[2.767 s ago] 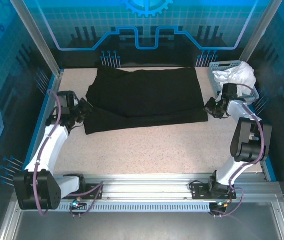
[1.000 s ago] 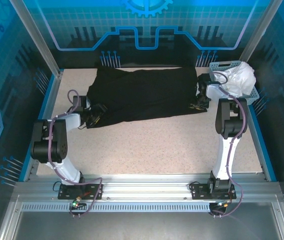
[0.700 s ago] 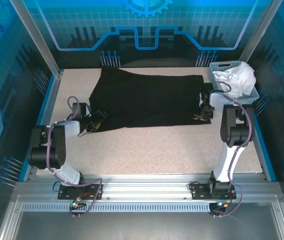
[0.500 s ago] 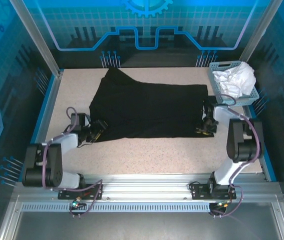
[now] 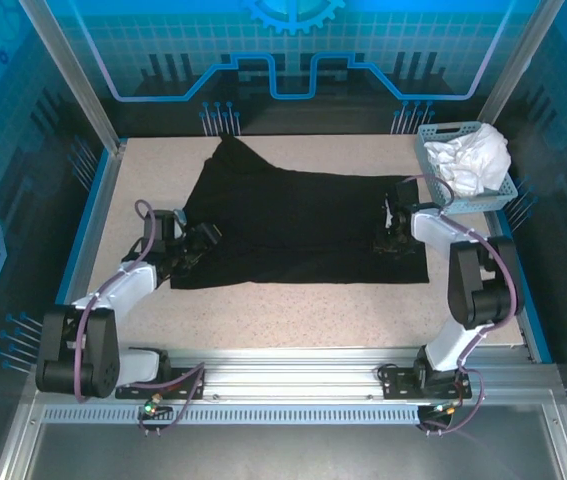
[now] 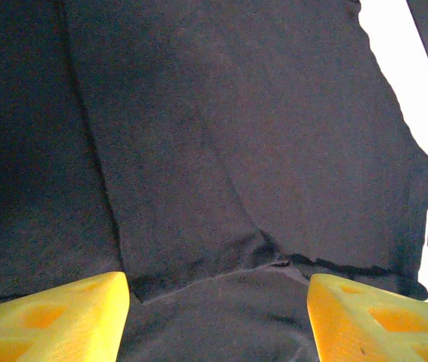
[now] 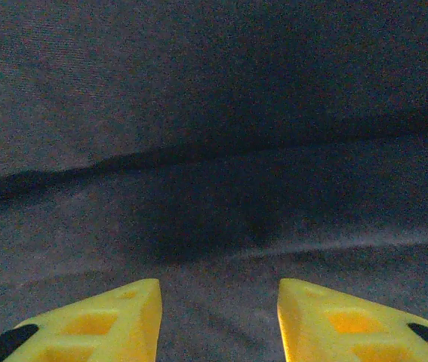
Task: Fold the inside-out t-shirt
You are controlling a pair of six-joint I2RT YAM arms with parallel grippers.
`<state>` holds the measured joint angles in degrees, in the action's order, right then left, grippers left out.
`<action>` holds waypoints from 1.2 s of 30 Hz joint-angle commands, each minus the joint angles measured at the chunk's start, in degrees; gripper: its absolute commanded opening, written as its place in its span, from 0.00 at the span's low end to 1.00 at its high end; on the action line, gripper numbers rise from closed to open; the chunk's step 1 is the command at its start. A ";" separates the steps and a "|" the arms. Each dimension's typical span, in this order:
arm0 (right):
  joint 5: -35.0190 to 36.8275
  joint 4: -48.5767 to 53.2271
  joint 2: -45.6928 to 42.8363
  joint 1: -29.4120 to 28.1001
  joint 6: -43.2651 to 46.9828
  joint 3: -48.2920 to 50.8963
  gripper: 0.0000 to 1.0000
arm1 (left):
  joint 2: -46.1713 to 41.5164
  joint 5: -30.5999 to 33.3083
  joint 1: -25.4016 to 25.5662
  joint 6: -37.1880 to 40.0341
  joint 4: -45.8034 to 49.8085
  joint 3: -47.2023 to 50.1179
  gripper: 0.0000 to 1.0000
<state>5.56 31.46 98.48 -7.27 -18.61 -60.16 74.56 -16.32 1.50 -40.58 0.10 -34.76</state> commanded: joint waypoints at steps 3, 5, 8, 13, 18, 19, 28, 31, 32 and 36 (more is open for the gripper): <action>-1.07 1.06 4.52 1.02 -0.88 -4.77 0.44 | 2.80 1.17 1.40 -0.55 -0.89 -1.61 0.65; -1.41 1.22 5.96 1.34 -1.17 -6.34 0.44 | 3.51 1.19 1.40 -0.38 -1.15 -1.62 0.65; -1.87 1.81 8.61 2.04 -1.57 -9.50 0.43 | 4.30 1.42 1.40 -0.18 -1.56 -1.32 0.66; -3.06 2.83 12.86 3.08 -2.35 -15.60 0.41 | 5.28 1.46 1.40 0.50 -1.59 -1.18 0.66; -8.63 -0.45 13.54 6.00 -3.24 -19.47 0.41 | 5.85 1.28 1.40 1.20 -1.52 -1.35 0.66; -9.61 -0.37 13.74 6.63 -3.46 -19.99 0.40 | 5.94 1.24 1.40 1.26 -1.47 -1.36 0.66; -12.69 -4.38 0.86 4.89 -2.59 -8.08 0.42 | 7.28 0.87 1.49 0.06 -2.81 -2.26 0.66; -11.61 -3.98 -2.17 3.17 -2.50 -5.40 0.43 | 9.81 0.05 2.06 -0.20 -2.89 -3.71 0.66; -11.62 -3.83 -2.63 3.14 -2.52 -5.09 0.43 | 10.46 -0.05 2.34 -0.20 -2.74 -4.18 0.66; -11.86 -2.83 -3.37 3.02 -2.19 -4.87 0.43 | 10.39 1.04 3.20 -0.36 -2.56 -4.19 0.66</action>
<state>-5.50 28.36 96.14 -4.16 -20.97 -65.76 84.88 -15.68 3.90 -40.58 -2.00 -37.63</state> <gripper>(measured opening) 0.429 0.662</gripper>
